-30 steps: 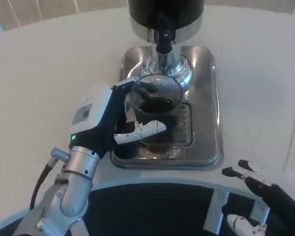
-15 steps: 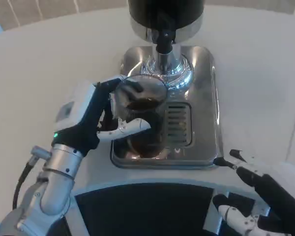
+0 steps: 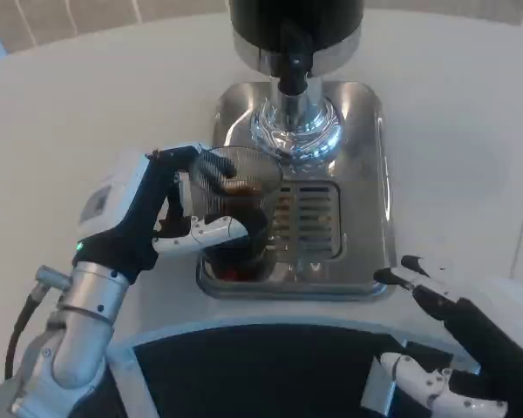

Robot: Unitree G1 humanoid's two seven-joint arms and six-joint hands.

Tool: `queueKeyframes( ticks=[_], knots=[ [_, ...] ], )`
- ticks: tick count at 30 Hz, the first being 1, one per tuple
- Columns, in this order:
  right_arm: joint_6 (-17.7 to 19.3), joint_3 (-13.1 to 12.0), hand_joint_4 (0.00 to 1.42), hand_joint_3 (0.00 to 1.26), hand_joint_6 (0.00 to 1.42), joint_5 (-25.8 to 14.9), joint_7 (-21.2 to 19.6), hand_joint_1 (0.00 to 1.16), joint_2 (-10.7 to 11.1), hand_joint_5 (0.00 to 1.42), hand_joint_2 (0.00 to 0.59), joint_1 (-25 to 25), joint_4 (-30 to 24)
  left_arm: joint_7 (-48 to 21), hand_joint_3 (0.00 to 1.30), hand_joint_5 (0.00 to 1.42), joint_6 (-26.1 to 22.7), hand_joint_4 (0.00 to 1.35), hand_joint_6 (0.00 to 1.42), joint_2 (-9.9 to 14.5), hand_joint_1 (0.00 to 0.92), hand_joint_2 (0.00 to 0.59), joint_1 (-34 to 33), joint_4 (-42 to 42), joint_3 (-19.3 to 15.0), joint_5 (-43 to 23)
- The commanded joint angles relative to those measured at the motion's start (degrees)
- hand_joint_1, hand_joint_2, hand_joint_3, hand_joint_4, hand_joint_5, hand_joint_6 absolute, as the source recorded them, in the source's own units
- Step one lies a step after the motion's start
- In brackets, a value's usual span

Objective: Grasp the cup under the faucet to collect the drink, then remove the cup.

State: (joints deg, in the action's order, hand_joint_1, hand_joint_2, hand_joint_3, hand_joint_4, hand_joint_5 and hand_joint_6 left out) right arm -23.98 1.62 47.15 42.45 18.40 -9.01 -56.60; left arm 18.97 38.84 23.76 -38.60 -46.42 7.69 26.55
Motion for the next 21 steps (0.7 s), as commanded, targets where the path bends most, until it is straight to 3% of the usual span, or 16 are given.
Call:
queueKeyframes(
  ticks=[1, 21],
  knots=[
    [-0.6, 0.1, 0.00, 0.12, 0.03, 0.3, -0.1, 0.26, 0.3, 0.00, 0.458, 0.1, 0.3, 1.0, 1.00, 1.30, 1.7, 1.18, 0.39, -0.6, 0.512, 0.092, -0.7, -0.9, -0.5, -0.9],
    [-2.2, -0.9, 0.00, 0.11, 0.03, -1.1, 0.0, 0.24, 2.2, 0.00, 0.459, 1.5, 1.0, 1.9, 1.00, 1.30, 1.9, 1.18, 0.40, -2.4, 0.512, 0.091, -0.5, -1.1, -1.9, -3.2]
  ],
)
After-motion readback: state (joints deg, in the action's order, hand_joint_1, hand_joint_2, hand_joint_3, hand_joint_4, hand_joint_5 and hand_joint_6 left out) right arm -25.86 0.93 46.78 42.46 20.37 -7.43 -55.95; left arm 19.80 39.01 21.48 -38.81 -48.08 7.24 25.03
